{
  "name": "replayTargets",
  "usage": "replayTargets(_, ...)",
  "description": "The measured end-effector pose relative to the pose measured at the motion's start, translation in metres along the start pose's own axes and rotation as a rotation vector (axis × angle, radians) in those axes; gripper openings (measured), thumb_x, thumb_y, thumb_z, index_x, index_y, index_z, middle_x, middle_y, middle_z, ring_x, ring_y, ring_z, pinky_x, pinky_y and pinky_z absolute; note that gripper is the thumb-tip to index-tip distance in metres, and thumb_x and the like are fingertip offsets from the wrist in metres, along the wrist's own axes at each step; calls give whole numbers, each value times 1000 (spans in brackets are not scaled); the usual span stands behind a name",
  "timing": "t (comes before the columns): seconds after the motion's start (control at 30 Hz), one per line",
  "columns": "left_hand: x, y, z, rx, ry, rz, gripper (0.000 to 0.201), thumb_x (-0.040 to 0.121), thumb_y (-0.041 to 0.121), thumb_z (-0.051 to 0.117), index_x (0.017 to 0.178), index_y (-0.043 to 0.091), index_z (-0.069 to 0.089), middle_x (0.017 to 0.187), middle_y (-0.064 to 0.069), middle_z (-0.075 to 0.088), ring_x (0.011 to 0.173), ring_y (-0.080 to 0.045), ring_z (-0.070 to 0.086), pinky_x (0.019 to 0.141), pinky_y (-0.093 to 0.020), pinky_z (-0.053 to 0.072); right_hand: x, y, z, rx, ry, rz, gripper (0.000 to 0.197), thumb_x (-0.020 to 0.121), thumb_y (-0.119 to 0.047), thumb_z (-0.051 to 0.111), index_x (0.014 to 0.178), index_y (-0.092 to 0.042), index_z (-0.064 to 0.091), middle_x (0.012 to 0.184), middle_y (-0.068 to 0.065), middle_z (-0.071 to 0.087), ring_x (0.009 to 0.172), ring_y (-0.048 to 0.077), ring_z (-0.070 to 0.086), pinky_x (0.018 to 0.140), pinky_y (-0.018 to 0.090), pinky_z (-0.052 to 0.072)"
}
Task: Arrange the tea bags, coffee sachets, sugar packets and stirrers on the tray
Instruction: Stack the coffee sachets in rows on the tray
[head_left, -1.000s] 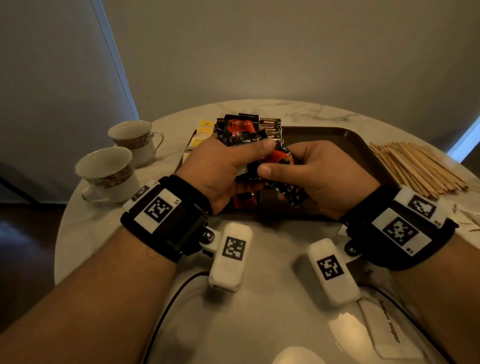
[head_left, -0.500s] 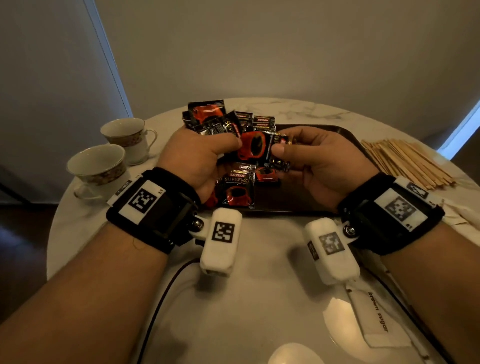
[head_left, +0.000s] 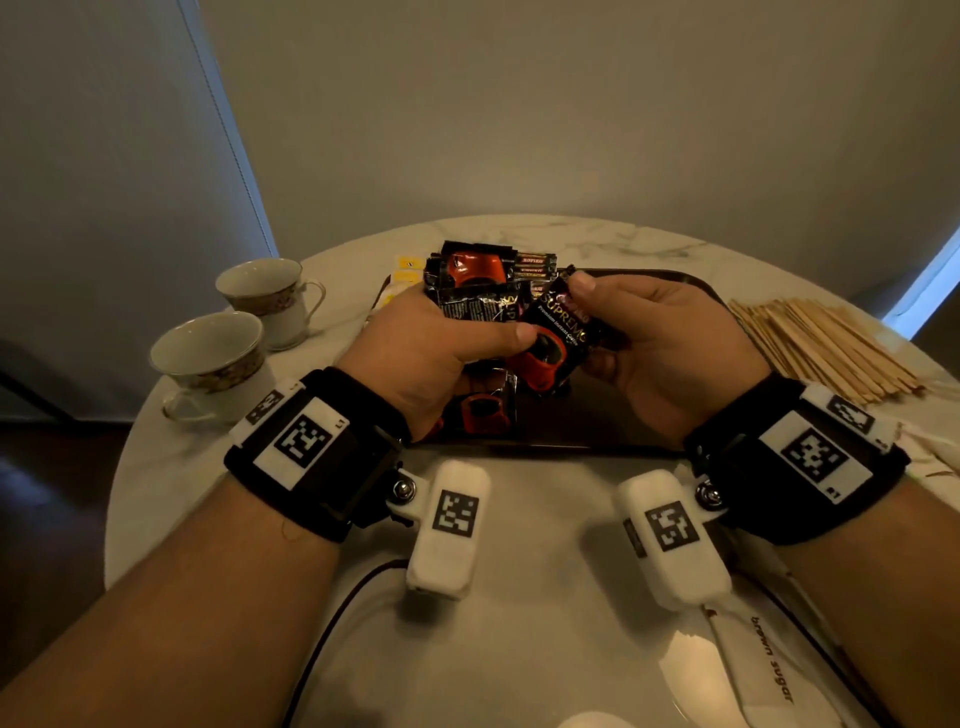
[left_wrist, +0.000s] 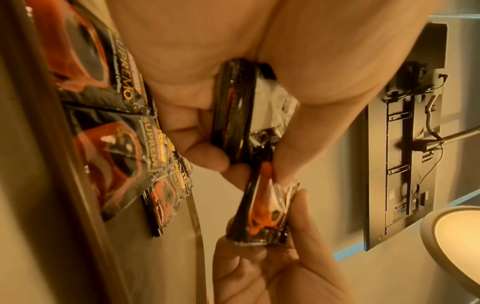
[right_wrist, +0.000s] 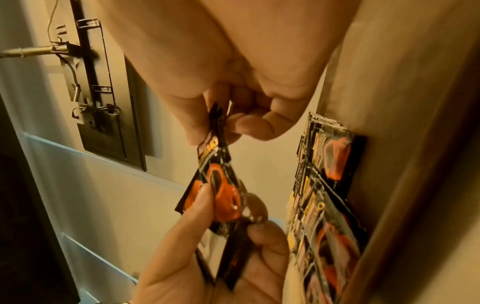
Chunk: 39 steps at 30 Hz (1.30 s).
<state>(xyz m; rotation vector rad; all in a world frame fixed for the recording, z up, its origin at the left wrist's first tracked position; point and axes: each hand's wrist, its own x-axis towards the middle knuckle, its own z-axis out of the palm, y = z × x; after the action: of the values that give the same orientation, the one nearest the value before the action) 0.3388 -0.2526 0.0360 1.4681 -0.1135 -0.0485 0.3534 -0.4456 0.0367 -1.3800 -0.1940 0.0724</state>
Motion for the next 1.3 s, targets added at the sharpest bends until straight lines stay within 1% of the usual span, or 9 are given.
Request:
replayTargets(0.17,0,-2,-1,28,-97,-17,58,76,2,81,131,8,62,116,-17,75,106,-34,74,76,-39,60,1,3,2,89,-18,40,51,91,-32,69,124,7,64,118,24,72,100,37,70,92,50,53)
replayTargets(0.27,-1,0,2,-55,-44,21,53,78,-4,78,129,4,62,112,-19,75,100,-36,75,63,-30,59,3,2,1,188,4,52,37,91,-29,70,113,1,67,106,16,75,89,28,72,76,37,61)
replayTargets(0.37,2,0,1,-128,97,42,37,84,-9,73,119,0,67,100,-16,78,87,-30,77,56,-26,57,3,5,0,173,-20,64,33,84,-19,73,112,-2,66,101,12,71,83,20,66,64,24,59)
replayTargets(0.5,4,-3,2,-137,162,29,30,85,-8,73,114,-5,68,93,-13,79,80,-26,78,59,-27,60,4,11,2,121,5,89,24,87,0,69,112,0,66,95,15,70,77,19,68,63,26,60)
replayTargets(0.67,8,-2,1,-154,258,5,25,86,7,79,110,3,71,88,-5,78,74,-20,75,58,-28,60,12,16,-7,38,182,163,15,92,-1,65,105,-3,70,89,9,75,70,14,69,59,23,57)
replayTargets(0.8,14,0,-7,-186,396,-8,34,90,13,77,120,2,67,103,-13,76,70,-17,72,55,-26,57,20,26,-13,-66,290,310,13,90,1,66,100,-6,69,79,8,68,58,12,61,51,22,52)
replayTargets(0.97,14,1,-5,-181,405,-17,33,90,11,76,120,1,67,97,-8,75,70,-17,74,55,-26,58,21,25,-13,-168,259,391,13,91,4,67,103,-2,69,83,10,68,62,12,62,50,19,53)
replayTargets(1.13,15,1,-7,-179,411,-25,31,91,11,75,120,2,67,90,-5,75,68,-16,73,55,-26,58,20,24,-11,-221,240,386,22,90,1,71,111,-1,68,86,11,71,62,13,66,57,24,56)
replayTargets(1.3,14,2,-8,-181,404,-24,30,91,11,75,118,2,67,87,-4,77,68,-16,73,54,-26,58,17,21,-9,-171,228,385,16,94,-4,67,109,0,67,87,12,70,69,16,68,62,24,59)
